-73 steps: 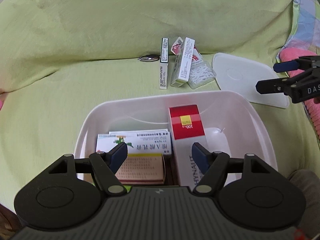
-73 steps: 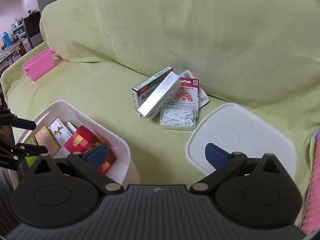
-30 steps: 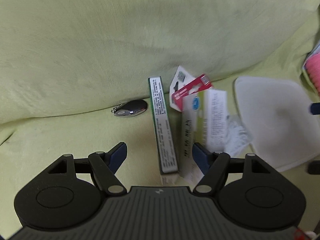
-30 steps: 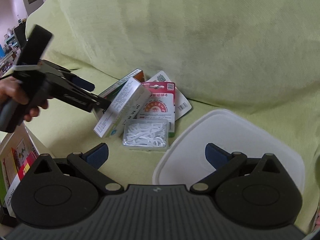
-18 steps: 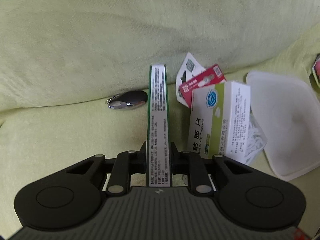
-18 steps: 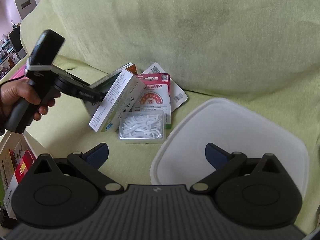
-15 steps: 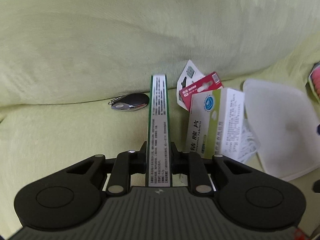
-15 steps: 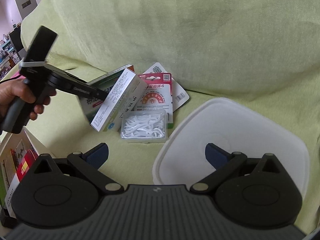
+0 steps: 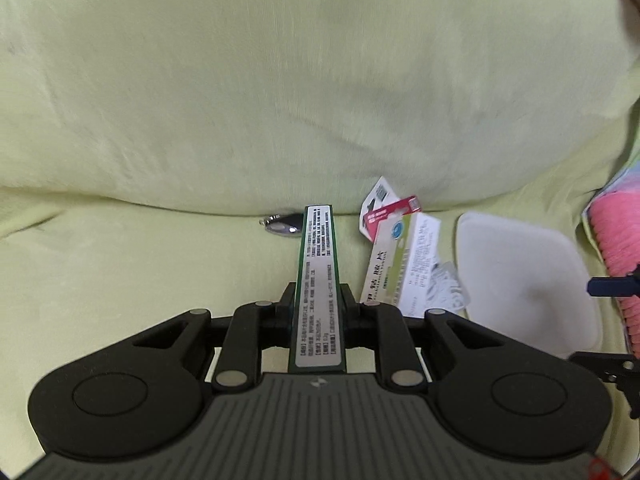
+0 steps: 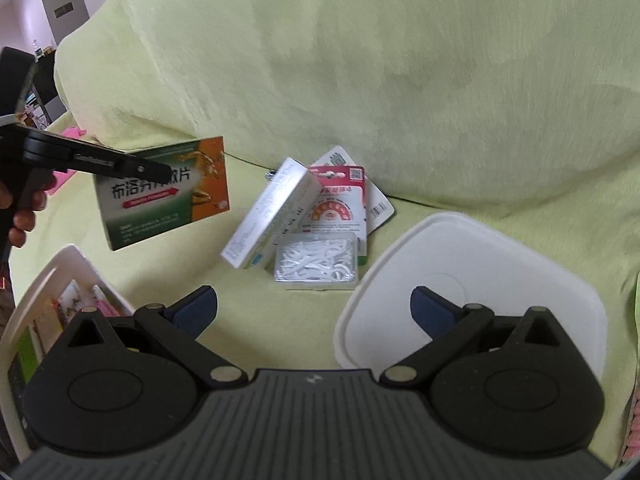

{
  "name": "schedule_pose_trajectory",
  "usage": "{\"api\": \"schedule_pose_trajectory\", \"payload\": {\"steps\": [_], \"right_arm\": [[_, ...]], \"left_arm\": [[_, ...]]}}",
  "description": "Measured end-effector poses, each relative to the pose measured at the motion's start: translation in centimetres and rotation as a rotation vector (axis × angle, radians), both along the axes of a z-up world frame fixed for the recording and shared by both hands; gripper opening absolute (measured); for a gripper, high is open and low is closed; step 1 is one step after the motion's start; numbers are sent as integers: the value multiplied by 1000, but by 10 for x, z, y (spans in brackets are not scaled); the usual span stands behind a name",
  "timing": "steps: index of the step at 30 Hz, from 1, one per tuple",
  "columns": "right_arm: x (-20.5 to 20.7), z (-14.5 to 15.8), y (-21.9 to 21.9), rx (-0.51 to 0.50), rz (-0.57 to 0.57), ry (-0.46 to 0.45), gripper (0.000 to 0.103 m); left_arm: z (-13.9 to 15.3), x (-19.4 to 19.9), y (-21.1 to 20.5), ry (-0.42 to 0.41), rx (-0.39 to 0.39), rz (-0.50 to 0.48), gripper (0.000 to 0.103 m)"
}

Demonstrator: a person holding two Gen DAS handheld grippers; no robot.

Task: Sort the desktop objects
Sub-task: 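Carry the green-and-orange box with the left gripper over the white bin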

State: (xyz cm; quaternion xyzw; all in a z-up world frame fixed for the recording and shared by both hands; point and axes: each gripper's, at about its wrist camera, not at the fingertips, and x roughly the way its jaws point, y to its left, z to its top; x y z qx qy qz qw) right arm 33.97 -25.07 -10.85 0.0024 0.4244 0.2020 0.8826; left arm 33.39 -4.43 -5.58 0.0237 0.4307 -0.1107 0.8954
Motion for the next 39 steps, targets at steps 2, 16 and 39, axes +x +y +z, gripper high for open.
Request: {"api": "schedule_pose_trajectory", "payload": {"steps": [2, 16, 39], "right_arm": [[-7, 7, 3, 1, 6, -8, 102], [-74, 48, 24, 11, 32, -56, 102], [-118, 56, 22, -17, 59, -52, 102]], "left_arm": [[12, -17, 0, -21, -7, -6, 21], [65, -135, -5, -96, -87, -11, 21], [41, -203, -44, -40, -74, -10, 21]]}}
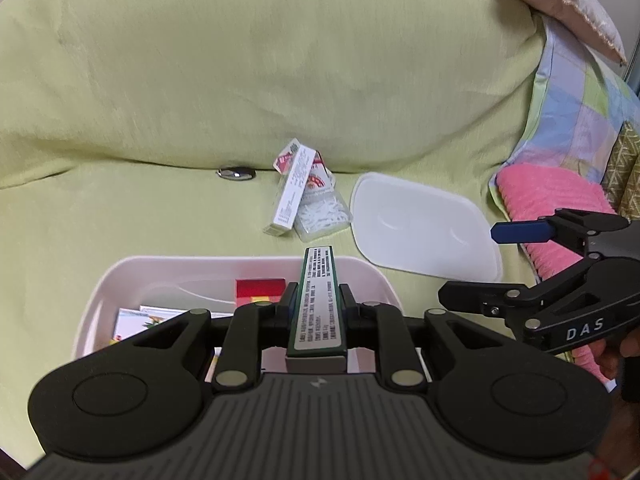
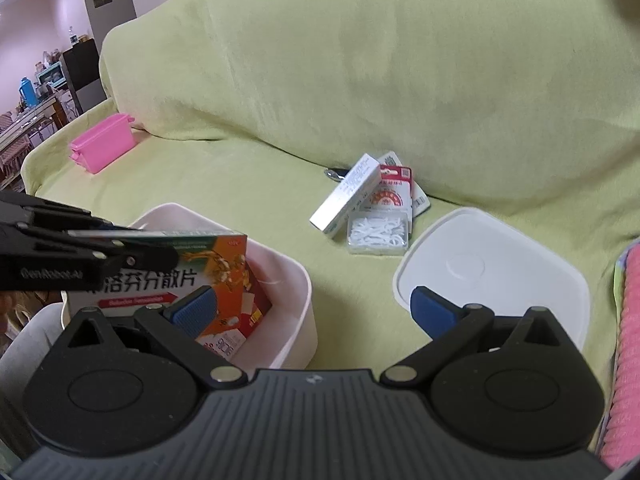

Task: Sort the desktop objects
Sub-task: 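Carry the green-and-orange box with the left gripper over the white bin, then lower the box into the bin and open the left gripper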

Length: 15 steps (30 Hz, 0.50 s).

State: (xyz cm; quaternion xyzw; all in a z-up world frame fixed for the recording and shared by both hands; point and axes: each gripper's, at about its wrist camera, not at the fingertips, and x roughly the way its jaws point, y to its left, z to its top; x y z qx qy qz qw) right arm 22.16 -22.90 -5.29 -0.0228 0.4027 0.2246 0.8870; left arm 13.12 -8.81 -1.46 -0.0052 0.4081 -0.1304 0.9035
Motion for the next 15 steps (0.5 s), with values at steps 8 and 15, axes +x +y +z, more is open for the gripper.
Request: {"api": "schedule_pose_trajectory", "payload": {"steps": [8, 15], "right_arm": [[-1, -13, -6, -3, -18, 37, 102], [-1, -22, -6, -3, -30, 61, 102]], "left_arm": [[-44, 8, -19, 48, 55, 32, 21], [-69, 10, -30, 50, 98, 38, 22]]}}
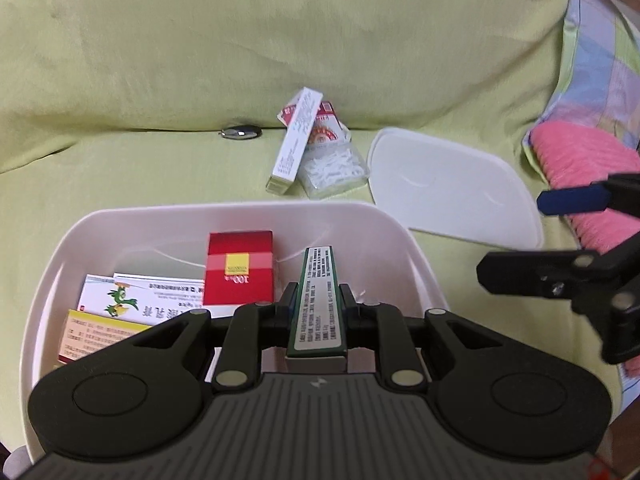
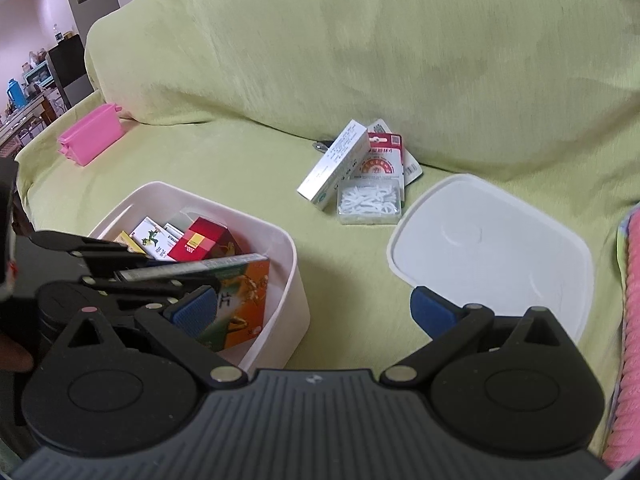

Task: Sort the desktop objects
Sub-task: 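Lower the box into the bin and open the left gripper, then push the green-and-orange box upright among the boxes with the right gripper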

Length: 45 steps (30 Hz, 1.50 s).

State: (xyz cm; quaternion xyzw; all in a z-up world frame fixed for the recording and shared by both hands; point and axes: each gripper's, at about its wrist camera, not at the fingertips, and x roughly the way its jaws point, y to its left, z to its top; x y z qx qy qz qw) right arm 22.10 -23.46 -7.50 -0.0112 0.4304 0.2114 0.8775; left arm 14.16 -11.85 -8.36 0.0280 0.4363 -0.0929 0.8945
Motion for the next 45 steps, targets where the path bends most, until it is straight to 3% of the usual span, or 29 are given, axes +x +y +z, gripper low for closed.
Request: {"api": "schedule_pose_trajectory", "payload": {"steps": [3, 5, 12, 18, 24, 28, 30, 35, 43, 45], "right_arm": [[-2, -2, 1, 1, -2, 8, 102], [-4, -4, 1, -1, -7, 17, 102], [-20, 0, 4, 42, -38, 30, 102], [-37, 0, 15, 94, -75, 82, 102], [-50, -3, 31, 200, -103, 161, 100], [-58, -5, 52, 182, -99, 178, 89], [-60, -9, 62, 163, -100, 203, 66], [-62, -30, 86, 118, -98, 290, 45], [-53, -54, 118, 38, -97, 356, 33], [-51, -59, 123, 16, -91, 365, 23]], "left_arm": [[-6, -2, 1, 37, -19, -6, 29], [-7, -4, 1, 59, -23, -12, 45], [12, -24, 27, 83, -76, -38, 46], [37, -54, 50, 40, -28, -103, 47], [41, -78, 67, 39, 6, -140, 49], [42, -89, 75, 28, 31, -160, 49], [44, -93, 79, 16, 38, -174, 50], [47, -99, 94, -14, 45, -176, 55], [45, -100, 117, -20, 13, -136, 55], [44, -100, 120, -18, 7, -129, 55]]}}
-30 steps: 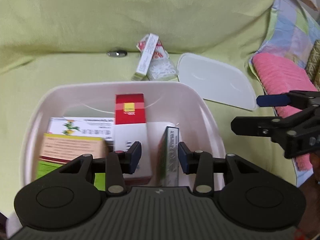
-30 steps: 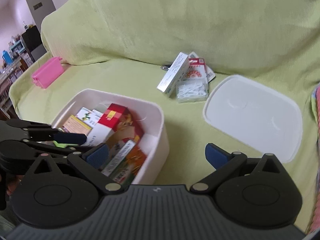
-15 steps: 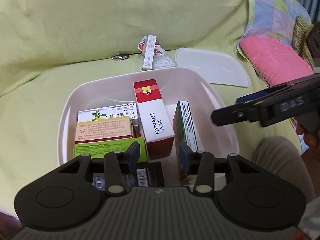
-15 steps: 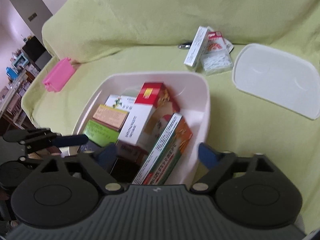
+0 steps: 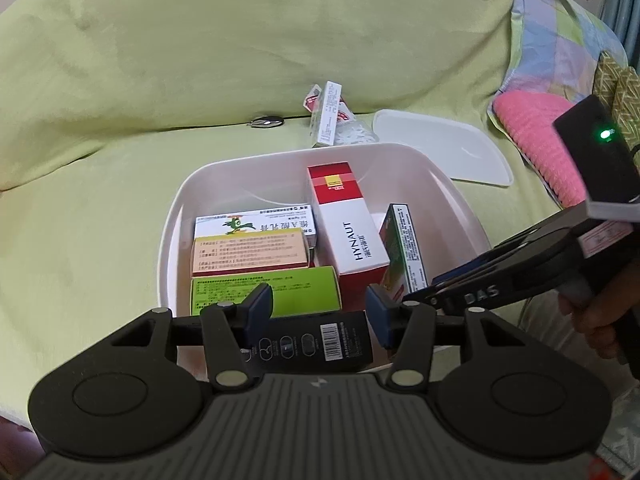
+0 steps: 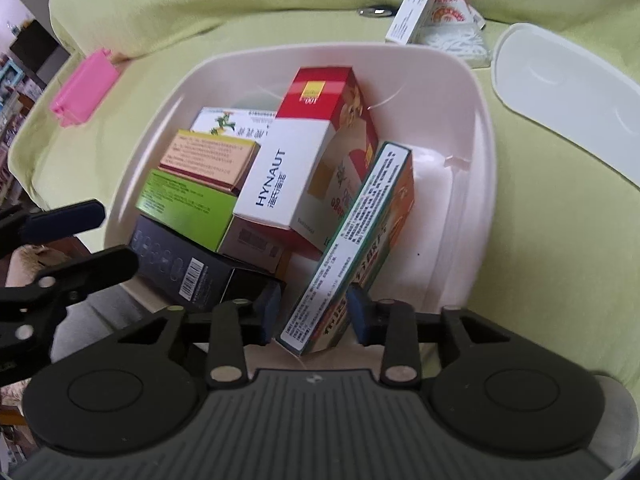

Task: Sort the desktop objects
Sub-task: 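Push the green-and-orange box upright among the boxes with the right gripper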

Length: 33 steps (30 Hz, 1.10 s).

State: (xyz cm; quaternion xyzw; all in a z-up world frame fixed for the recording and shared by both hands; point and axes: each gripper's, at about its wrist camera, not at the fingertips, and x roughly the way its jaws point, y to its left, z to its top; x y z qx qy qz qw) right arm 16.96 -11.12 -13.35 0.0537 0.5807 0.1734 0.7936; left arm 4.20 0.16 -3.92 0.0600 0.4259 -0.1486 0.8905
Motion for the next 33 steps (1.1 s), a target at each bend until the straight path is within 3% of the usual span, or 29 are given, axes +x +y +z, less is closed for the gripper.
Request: {"api": "schedule_pose_trajectory", "payload": {"steps": [6, 17, 18, 21, 26, 28, 30, 33], "right_arm": [[8, -4, 2, -39, 14, -15, 20], [36, -12, -6, 51, -60, -12, 24], [33, -10, -8, 62, -56, -22, 37], [22, -2, -12, 117, -24, -50, 52], [0, 7, -11, 66, 51, -51, 55], [-3, 7, -9, 27, 88, -33, 52], [-4, 7, -3, -37, 148, -31, 23], [-5, 4, 7, -112, 221, -37, 13]], "left_arm": [[-4, 2, 8, 9, -10, 20, 56], [-7, 7, 8, 20, -4, 41, 56], [-6, 7, 7, 19, -2, 39, 56], [-6, 6, 5, 17, 2, 36, 56], [-6, 7, 2, 17, 5, 31, 56], [-5, 6, 0, 16, 6, 26, 56], [-5, 6, -2, 16, 7, 22, 56], [-4, 5, -3, 17, 8, 17, 56]]}}
